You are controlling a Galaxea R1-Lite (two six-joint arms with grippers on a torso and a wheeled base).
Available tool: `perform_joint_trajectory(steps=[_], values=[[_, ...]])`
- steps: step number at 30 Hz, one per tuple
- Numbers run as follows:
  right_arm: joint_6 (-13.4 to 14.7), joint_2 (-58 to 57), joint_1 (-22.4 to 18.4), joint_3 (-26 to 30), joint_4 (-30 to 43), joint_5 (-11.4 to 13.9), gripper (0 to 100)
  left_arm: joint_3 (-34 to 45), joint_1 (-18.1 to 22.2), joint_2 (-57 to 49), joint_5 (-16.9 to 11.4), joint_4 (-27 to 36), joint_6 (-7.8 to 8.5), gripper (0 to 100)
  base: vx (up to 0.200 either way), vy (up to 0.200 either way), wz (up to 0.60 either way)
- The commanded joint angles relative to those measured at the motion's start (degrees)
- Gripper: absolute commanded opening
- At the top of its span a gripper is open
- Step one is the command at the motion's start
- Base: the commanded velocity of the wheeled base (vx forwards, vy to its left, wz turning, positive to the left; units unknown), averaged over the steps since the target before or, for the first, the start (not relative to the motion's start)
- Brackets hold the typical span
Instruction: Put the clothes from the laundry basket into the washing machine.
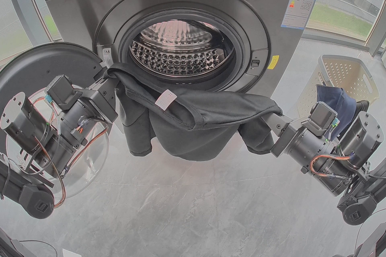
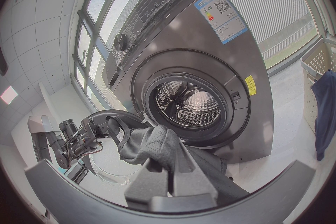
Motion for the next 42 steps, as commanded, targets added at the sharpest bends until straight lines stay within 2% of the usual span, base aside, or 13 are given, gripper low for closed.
perform_joint_trajectory(steps=[1, 6, 9, 10, 21, 25, 27, 28, 31, 37, 42], values=[[0.06, 1.31, 0.02, -0.48, 0.01, -0.04, 0, 0.12, -0.17, -0.54, -0.01, -0.01, 0.07, 0, 0.0, 0.0, 0.0], [1.82, 7.03, -1.29, -2.33, 0.01, 0.23, 0, -0.14, -0.35, -0.19, -0.1, -0.01, -0.02, 0, 0.0, 0.0, 0.0], [1.55, 9.75, -1.12, -3.29, 0.01, 0.49, 0, -0.58, -0.35, -0.28, -0.19, -0.01, -0.1, 0, 0.0, 0.0, 0.0], [1.46, 10.81, -0.85, -3.73, 0.01, 0.75, 100, -0.67, -0.35, -0.28, -0.27, -0.01, -0.1, 0, 0.0, 0.0, 0.0], [0.59, 25.48, -0.5, -9.62, 0.01, 0.67, 100, -0.85, -2.28, -0.46, -0.19, -0.01, -0.1, 0, 0.0, 0.0, 0.0], [-2.05, 28.39, 0.29, -8.83, 0.01, 0.58, 100, -0.94, -2.37, -0.46, -0.19, -0.01, -0.02, 0, 0.0, 0.0, 0.0], [-2.49, 28.91, 0.29, -8.65, 0.01, 0.58, 100, -0.94, -2.37, -0.54, -0.19, -0.01, -0.02, 0, 0.0, 0.0, 0.0], [-4.16, 31.29, 0.38, -7.78, 0.01, 0.58, 100, -0.94, -2.37, -0.46, -0.19, -0.01, -0.02, 0, 0.0, 0.0, 0.0], [-6.18, 33.83, 0.73, -6.54, -0.08, 0.67, 100, -1.2, -2.37, -0.46, -0.1, -0.01, -0.02, 0, 0.0, 0.0, 0.0], [-6.45, 35.24, 3.36, -5.49, -0.17, 0.84, 100, -1.2, -2.37, -0.37, -0.01, -0.01, 0.07, 0, 0.0, 0.0, 0.0], [-6.8, 33.92, 4.51, -7.42, -0.17, 0.84, 100, -1.2, -2.46, -0.37, 0.08, -0.01, 0.16, 0, 0.0, 0.0, 0.0]])
